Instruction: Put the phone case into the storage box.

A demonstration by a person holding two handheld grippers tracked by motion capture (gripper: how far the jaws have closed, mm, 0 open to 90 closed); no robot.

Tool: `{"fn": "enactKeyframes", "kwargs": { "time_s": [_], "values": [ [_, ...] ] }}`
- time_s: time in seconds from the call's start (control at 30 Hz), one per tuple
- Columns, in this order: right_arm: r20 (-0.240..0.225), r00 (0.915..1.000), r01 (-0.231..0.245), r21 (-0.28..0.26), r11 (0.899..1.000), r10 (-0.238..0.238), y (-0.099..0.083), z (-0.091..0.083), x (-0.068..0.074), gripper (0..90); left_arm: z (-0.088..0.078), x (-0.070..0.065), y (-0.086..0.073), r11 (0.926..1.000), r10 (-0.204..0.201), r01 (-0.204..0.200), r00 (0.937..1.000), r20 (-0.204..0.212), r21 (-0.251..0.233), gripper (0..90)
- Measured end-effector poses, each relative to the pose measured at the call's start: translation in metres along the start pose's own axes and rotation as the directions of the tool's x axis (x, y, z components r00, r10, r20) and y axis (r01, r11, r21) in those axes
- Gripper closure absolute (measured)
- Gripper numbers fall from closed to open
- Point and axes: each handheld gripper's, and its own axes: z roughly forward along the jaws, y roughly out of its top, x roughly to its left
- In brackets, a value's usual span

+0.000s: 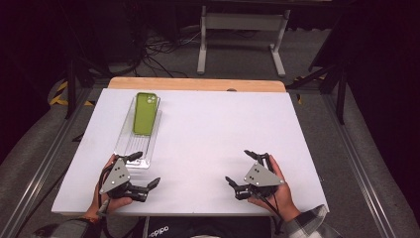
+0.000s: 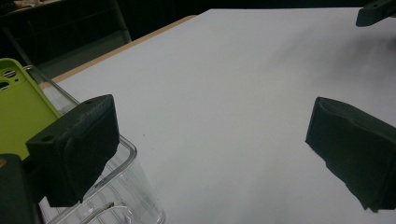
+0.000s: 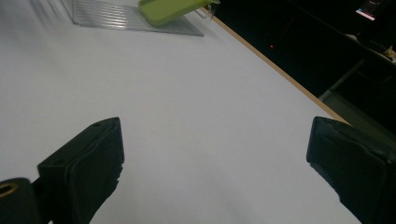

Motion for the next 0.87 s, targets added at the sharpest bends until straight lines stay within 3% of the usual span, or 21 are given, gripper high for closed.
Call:
{"fn": "enactKeyframes", "kwargs": {
  "time_s": [0.87],
  "values": [
    [-0.007,0.9991,-0.042,-0.024,0.999,0.042,-0.0006,-0.002,-0.0067,4.7,0.003,0.0018,0.0,0.9995,-0.001,0.001,0.9999,0.015,0.031,4.6]
  ]
}}
